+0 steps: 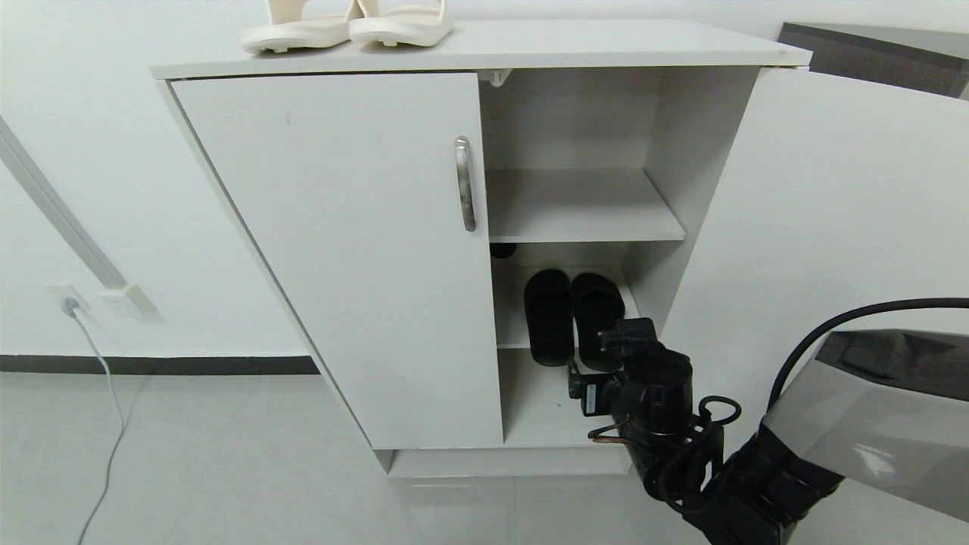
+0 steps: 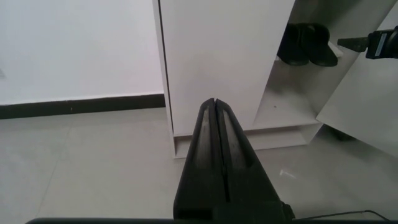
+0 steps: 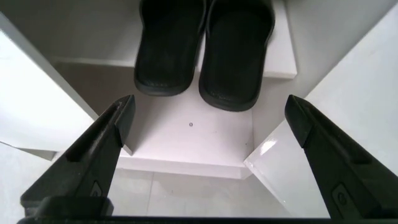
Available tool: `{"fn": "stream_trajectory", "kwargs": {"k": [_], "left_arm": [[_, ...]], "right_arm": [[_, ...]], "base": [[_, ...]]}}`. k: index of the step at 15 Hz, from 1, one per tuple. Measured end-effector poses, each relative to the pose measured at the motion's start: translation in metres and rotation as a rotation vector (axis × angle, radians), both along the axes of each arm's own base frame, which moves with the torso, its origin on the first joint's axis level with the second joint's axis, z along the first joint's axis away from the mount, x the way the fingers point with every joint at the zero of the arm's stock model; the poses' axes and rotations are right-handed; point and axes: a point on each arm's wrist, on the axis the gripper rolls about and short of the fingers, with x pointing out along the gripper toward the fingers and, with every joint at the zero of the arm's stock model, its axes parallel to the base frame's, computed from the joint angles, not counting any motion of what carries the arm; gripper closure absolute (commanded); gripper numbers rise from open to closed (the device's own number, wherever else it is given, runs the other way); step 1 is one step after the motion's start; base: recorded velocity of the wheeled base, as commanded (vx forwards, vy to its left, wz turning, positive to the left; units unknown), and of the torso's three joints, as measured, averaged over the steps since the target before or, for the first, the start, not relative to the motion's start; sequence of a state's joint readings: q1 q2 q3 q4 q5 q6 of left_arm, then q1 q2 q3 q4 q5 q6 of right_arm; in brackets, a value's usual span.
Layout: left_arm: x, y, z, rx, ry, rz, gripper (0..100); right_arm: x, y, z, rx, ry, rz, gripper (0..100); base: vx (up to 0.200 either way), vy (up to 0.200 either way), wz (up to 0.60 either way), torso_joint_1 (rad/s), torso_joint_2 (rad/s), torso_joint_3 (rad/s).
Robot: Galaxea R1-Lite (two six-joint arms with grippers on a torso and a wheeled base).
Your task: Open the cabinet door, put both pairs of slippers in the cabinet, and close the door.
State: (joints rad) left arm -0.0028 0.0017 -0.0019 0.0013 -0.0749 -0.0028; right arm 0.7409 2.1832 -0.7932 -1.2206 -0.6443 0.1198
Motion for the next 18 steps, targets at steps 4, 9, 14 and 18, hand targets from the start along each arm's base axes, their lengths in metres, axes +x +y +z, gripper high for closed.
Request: {"fn": "stream_trajectory", "kwargs": {"k": [4,9,14,18], "left_arm": [[0.000,0.000,0.000,0.000,-0.001,0.000,100],[0.000,0.000,0.000,0.002,-0.001,0.002,100],[0.000,0.000,0.000,0.001,-0.001,0.001,100],[0.000,0.000,0.000,0.000,-0.001,0.002,100]], "right_arm": [[0.000,0.000,-0.001,0.004,-0.003,0.000,0],[0.001,0.000,0.001,0.011,-0.014,-0.003,0],[-0.010,-0.001,0.026,-0.008,-0.072,0.025,0],[-0.021,-0.001,0.034,-0.009,-0.081,0.049,0]], "base": [[0.000,0.000,0.00,0.006,0.00,0.196],[0.000,0.000,0.00,-0.001,0.00,0.123],[0.000,0.000,0.00,0.000,0.00,0.000],[0.000,0.000,0.00,0.000,0.00,0.000]]}}
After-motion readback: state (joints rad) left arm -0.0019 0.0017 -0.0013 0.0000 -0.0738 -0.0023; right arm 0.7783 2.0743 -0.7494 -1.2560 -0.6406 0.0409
